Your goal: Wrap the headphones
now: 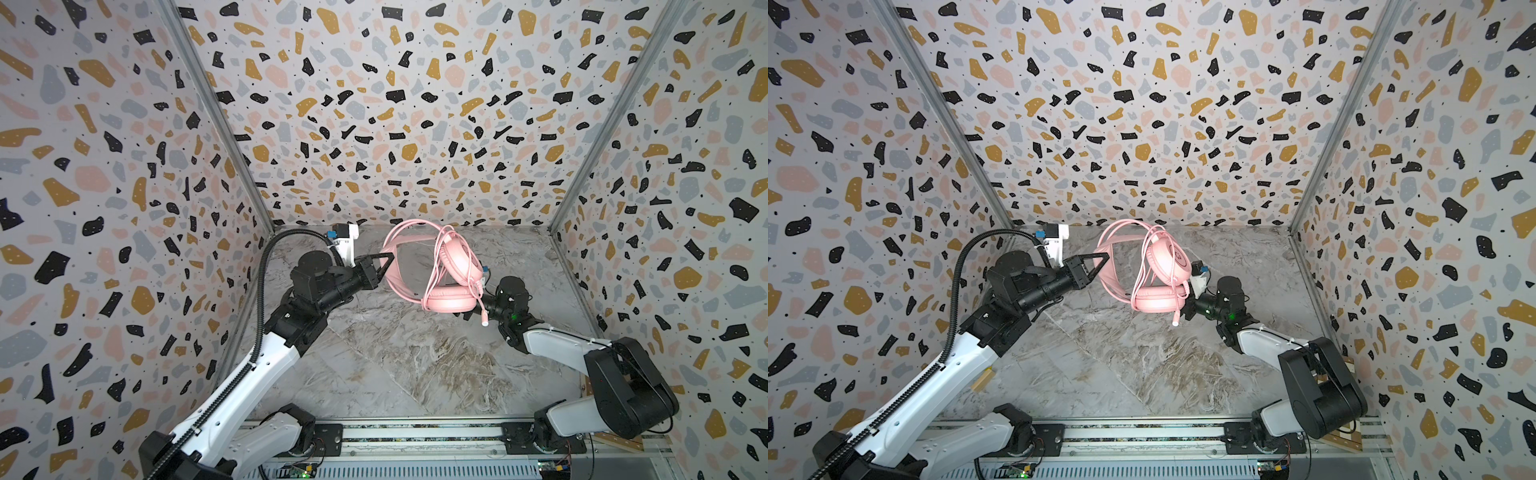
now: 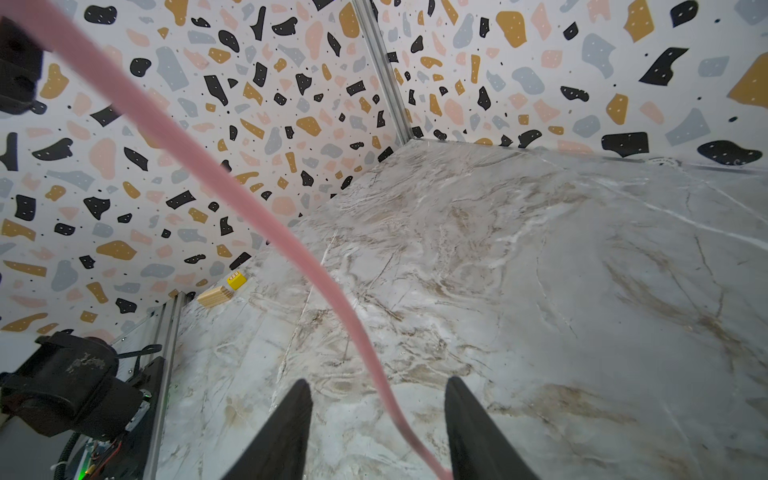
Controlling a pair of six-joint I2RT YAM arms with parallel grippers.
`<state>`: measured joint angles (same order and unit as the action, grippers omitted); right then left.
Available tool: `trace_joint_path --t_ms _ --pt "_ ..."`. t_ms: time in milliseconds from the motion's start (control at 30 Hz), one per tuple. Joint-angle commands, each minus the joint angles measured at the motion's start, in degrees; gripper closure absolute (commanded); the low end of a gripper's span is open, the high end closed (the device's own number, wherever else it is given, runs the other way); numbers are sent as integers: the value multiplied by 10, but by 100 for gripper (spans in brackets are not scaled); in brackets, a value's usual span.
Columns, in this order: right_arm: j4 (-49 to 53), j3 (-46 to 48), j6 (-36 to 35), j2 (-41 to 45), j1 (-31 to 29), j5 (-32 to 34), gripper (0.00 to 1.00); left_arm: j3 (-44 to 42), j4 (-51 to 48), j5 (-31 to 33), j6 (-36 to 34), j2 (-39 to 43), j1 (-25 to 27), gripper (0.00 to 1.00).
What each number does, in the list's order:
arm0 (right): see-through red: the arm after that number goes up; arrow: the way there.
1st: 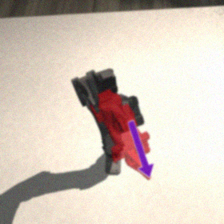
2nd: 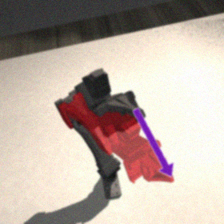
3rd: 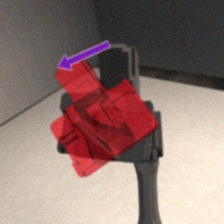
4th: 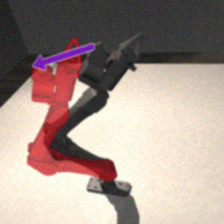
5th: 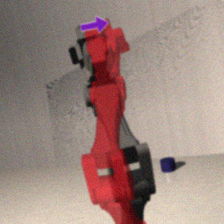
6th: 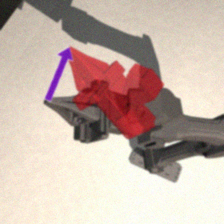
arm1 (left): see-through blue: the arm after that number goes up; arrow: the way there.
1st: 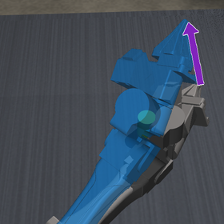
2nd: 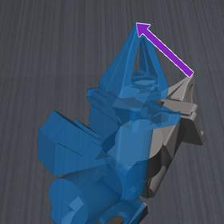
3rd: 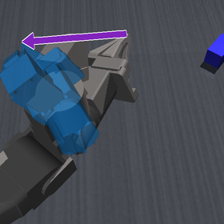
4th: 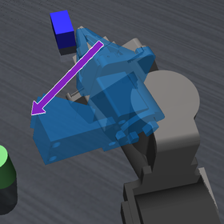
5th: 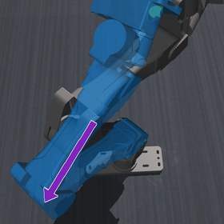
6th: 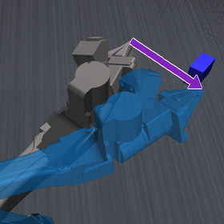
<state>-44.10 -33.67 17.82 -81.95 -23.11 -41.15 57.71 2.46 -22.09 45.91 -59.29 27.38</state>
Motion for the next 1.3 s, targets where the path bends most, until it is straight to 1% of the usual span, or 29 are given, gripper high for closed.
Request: trace_joint_path --t_ms 0,100,133,200,267,333,367,400,467,567,600,700,733,800,967,1133,1267 --pt "4 -21 -6 -4 -6 -11 54 35 63 -16 18 8 -4 100" --pt "6 -15 -8 0 -9 -5 65 38 56 -7 12 9 -4 100" --pt "5 -11 -8 0 -10 -2 67 38 56 -1 12 11 -3 100" --pt "0 1 -7 3 -10 7 68 30 66 3 19 14 -3 100" --pt "-11 13 -2 1 -10 7 72 18 85 5 32 18 -3 100" --pt "-25 21 11 1 -13 5 84 10 93 9 38 20 -4 100" --pt "-24 22 18 4 -17 7 90 6 90 19 39 23 -3 100" --pt "-24 24 23 9 -23 13 92 0 87 31 39 29 -4 100" --pt "-33 36 39 28 -46 45 94 -27 103 60 44 46 -4 100" --pt "-46 48 70 50 -82 80 96 -55 95 125 44 73 -3 100" --pt "-53 54 85 59 -92 93 96 -65 93 149 64 82 -3 100" --pt "-96 80 164 90 -121 134 99 -85 50 238 90 108 -3 100" --pt "-90 82 183 100 -132 153 100 -86 24 268 97 113 -3 100" --pt "-60 73 195 116 -155 188 100 -98 7 304 108 122 -1 100" --pt "14 30 183 116 -192 214 100 -130 20 320 127 124 7 100" --pt "25 21 182 116 -221 234 100 -122 20 335 127 115 18 100" --pt "34 7 171 88 -228 236 100 -112 25 334 129 110 19 100"
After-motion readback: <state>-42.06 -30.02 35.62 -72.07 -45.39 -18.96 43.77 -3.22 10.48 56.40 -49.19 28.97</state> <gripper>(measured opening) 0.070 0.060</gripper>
